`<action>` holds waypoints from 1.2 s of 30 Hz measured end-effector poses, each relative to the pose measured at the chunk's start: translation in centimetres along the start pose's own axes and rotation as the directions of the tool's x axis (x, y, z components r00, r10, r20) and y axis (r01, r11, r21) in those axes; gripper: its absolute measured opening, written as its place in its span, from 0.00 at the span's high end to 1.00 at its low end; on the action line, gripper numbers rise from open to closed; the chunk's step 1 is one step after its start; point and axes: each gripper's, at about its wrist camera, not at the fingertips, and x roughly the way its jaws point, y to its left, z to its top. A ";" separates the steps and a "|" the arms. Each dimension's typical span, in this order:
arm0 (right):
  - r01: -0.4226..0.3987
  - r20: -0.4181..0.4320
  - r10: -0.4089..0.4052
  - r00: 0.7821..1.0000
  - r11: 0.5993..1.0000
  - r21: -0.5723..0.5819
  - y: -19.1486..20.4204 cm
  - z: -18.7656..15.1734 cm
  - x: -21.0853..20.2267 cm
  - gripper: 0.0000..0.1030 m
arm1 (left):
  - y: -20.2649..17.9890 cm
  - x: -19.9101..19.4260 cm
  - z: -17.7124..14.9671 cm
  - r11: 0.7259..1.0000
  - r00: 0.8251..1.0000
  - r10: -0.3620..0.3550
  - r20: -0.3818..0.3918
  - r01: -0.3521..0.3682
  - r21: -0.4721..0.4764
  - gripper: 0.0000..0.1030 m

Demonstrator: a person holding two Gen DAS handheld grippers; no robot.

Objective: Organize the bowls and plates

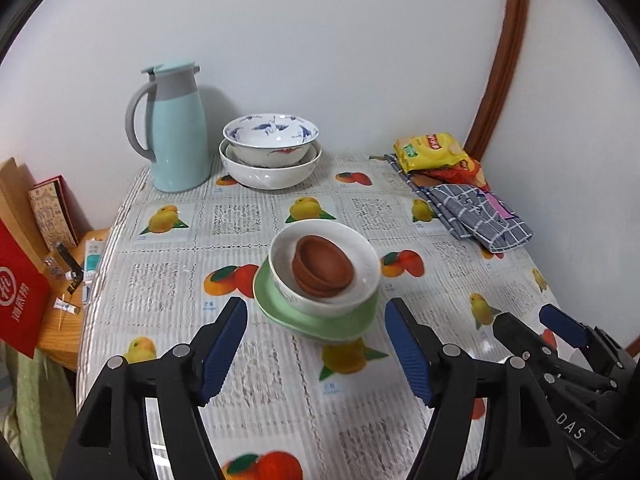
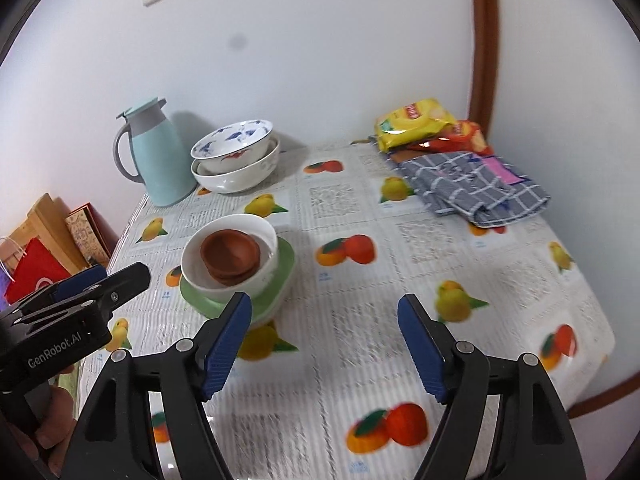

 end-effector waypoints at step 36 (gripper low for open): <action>0.103 0.103 -0.110 0.989 0.992 0.068 -5.6 -6.9 -11.2 0.05 | -5.4 -8.1 -7.1 0.999 0.994 -0.011 0.110 0.007 0.035 0.17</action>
